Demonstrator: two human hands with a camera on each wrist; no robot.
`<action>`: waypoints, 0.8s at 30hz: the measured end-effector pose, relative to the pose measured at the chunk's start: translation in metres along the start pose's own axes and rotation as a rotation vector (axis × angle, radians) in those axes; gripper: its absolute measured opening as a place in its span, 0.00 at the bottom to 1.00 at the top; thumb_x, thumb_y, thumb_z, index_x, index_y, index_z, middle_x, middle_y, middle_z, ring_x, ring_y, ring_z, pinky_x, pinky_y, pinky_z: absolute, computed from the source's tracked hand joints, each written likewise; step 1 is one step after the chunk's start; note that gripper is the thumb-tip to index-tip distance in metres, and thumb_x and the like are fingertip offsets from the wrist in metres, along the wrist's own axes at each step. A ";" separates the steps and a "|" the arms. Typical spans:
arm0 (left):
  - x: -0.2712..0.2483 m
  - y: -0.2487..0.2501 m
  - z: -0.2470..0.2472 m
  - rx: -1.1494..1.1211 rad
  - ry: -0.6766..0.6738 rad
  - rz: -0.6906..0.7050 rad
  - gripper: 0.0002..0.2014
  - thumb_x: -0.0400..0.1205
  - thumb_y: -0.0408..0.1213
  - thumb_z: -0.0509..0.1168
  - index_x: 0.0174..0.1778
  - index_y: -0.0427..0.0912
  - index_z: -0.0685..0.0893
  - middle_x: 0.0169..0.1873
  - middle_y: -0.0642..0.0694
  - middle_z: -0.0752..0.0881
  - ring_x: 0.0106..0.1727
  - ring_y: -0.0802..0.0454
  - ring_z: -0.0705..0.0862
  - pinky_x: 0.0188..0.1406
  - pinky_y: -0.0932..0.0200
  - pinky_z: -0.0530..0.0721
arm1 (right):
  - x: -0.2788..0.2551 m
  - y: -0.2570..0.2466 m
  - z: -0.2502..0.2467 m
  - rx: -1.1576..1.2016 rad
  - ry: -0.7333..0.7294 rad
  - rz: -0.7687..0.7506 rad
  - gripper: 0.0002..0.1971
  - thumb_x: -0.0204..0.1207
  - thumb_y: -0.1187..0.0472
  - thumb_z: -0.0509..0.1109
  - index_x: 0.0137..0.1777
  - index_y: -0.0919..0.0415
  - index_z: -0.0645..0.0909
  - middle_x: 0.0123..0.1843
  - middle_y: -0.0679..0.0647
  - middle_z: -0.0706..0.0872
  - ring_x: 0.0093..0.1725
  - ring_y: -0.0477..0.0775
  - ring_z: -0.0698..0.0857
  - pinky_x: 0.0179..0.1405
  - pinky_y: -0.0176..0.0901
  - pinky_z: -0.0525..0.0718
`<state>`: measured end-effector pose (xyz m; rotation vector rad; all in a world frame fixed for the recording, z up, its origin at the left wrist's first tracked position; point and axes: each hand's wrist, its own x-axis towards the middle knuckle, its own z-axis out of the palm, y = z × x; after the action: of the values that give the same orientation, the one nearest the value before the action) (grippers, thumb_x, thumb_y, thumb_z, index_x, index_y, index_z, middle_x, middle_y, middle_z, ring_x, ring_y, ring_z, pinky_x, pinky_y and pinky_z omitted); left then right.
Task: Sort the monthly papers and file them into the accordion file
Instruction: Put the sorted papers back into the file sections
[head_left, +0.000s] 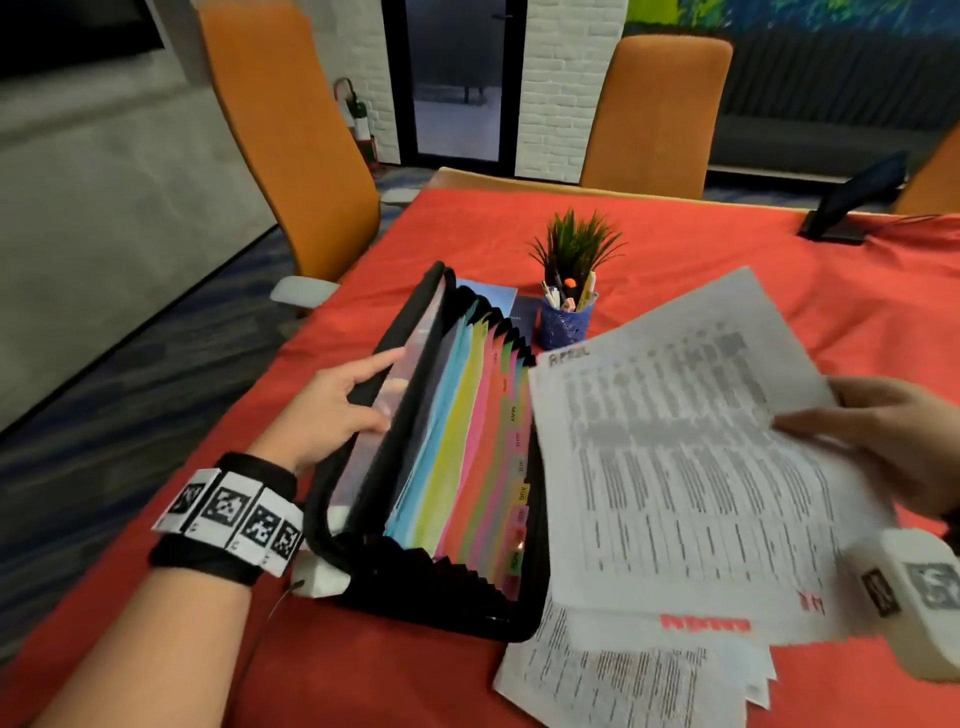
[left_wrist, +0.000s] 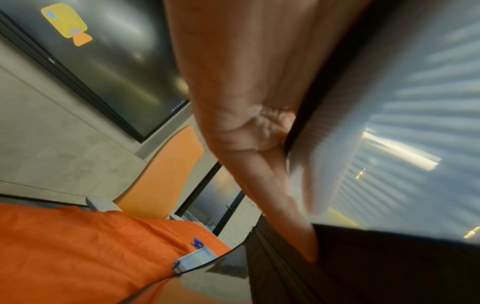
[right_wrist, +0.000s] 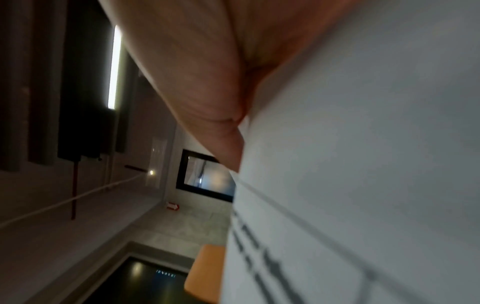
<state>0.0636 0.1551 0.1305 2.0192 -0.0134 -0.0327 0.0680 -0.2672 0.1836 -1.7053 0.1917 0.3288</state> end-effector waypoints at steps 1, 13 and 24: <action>0.001 0.000 0.001 0.004 -0.001 0.000 0.38 0.68 0.10 0.66 0.73 0.43 0.74 0.67 0.54 0.78 0.54 0.84 0.77 0.52 0.85 0.70 | 0.000 -0.001 0.006 -0.015 -0.042 0.024 0.09 0.64 0.73 0.69 0.45 0.67 0.86 0.41 0.67 0.89 0.30 0.58 0.89 0.27 0.47 0.88; 0.000 -0.002 0.001 -0.022 0.002 -0.043 0.39 0.69 0.11 0.65 0.71 0.51 0.75 0.60 0.56 0.82 0.59 0.64 0.80 0.47 0.83 0.74 | 0.011 -0.005 0.021 -0.018 -0.229 -0.015 0.39 0.36 0.60 0.87 0.54 0.69 0.84 0.50 0.70 0.88 0.39 0.62 0.89 0.32 0.47 0.88; 0.000 0.000 0.004 -0.020 -0.019 -0.047 0.38 0.70 0.11 0.64 0.72 0.50 0.75 0.54 0.60 0.82 0.50 0.62 0.77 0.41 0.84 0.74 | 0.024 -0.004 0.049 -0.168 -0.296 0.054 0.34 0.45 0.62 0.86 0.53 0.74 0.82 0.45 0.70 0.88 0.35 0.62 0.89 0.29 0.46 0.88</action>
<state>0.0631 0.1519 0.1291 1.9993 0.0227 -0.0816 0.0869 -0.2164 0.1728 -1.7951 -0.0083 0.6465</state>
